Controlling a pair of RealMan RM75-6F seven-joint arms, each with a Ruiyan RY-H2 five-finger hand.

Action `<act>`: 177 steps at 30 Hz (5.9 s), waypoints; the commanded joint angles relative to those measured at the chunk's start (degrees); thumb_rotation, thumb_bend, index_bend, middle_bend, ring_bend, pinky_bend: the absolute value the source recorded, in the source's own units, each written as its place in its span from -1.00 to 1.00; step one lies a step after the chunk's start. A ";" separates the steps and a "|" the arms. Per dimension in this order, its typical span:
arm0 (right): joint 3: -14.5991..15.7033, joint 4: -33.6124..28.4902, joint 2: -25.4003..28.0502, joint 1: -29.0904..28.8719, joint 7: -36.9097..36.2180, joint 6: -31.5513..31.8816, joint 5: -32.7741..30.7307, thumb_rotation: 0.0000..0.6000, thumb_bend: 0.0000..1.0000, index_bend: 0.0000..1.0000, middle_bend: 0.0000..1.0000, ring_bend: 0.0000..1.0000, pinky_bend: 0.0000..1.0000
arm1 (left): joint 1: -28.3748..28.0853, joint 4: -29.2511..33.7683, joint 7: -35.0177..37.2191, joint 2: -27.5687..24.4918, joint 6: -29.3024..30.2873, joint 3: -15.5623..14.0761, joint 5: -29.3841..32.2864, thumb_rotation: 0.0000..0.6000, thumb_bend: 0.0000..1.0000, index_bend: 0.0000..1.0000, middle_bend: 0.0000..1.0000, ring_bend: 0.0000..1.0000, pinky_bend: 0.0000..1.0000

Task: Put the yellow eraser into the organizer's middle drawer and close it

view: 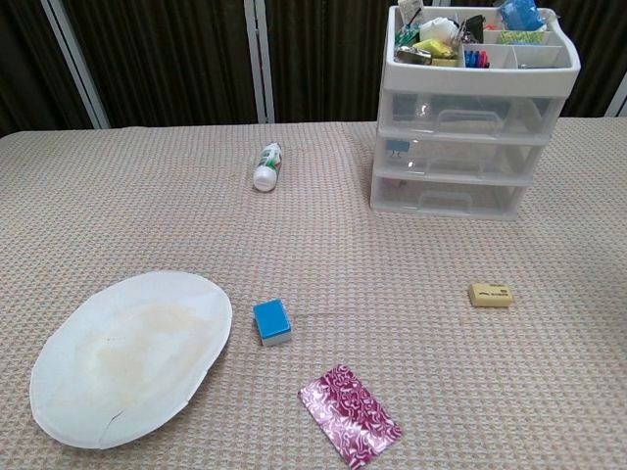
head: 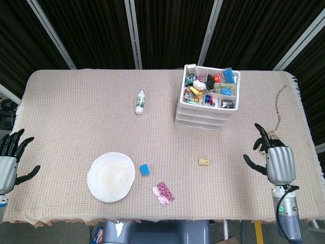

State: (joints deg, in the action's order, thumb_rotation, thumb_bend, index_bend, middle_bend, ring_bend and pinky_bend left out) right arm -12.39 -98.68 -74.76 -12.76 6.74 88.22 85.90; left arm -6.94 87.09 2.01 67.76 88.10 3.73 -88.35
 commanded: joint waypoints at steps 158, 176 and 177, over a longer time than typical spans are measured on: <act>-24.23 -9.75 -16.60 -22.33 -23.15 -26.75 -75.29 1.00 -0.69 -0.74 0.51 0.48 0.34 | -0.42 -0.29 2.49 0.05 -0.43 0.13 0.34 1.00 -0.49 -0.77 -1.00 -1.00 -1.00; -8.61 -20.27 -14.32 -16.01 -10.22 -8.13 -39.42 1.00 -0.69 -0.65 0.48 0.48 0.34 | -0.43 -0.38 2.48 0.08 -0.34 0.06 0.13 1.00 -0.49 -0.77 -1.00 -1.00 -1.00; -8.14 -20.16 -14.13 -16.12 -8.46 -7.09 -37.88 1.00 -0.69 -0.65 0.48 0.48 0.34 | -0.43 -0.36 2.46 0.08 -0.35 0.06 0.14 1.00 -0.50 -0.77 -1.00 -1.00 -1.00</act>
State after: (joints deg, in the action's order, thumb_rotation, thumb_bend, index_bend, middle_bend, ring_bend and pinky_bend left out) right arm -25.69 -116.92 -90.01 -29.98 -9.71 74.22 38.05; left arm -7.37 86.72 4.47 67.84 87.75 3.79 -88.21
